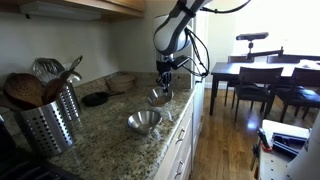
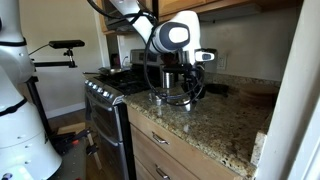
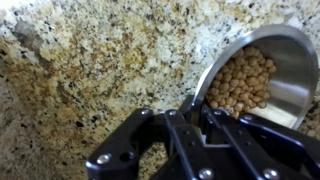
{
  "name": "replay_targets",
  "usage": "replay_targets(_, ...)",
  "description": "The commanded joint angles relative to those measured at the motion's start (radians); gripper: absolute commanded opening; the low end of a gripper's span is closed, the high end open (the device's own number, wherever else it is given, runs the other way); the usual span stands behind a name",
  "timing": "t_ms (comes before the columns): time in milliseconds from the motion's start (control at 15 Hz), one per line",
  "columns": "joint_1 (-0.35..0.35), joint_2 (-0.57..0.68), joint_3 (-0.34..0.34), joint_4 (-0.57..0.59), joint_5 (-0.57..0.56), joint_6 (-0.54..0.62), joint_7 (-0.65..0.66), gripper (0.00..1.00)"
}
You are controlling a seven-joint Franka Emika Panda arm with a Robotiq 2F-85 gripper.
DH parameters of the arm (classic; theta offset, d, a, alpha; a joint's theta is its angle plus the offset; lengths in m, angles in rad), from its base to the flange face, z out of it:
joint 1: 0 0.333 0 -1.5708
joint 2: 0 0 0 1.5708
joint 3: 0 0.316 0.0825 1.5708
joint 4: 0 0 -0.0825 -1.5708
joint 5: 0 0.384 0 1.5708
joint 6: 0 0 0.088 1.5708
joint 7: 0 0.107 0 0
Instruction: Pour the things in the bowl on the right into the bowl on the left
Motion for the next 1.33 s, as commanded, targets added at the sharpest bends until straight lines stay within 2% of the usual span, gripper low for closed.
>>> replay_targets(0, 0.013, -0.091, 0.001, -0.034, -0.003, -0.05, -0.034, 0.02)
replay_targets(1067, 0.1, -0.242, 0.058, -0.101, -0.087, -0.117, -0.04, 0.02)
replay_targets(1267, 0.113, -0.256, 0.067, -0.111, -0.133, -0.119, -0.022, 0.02)
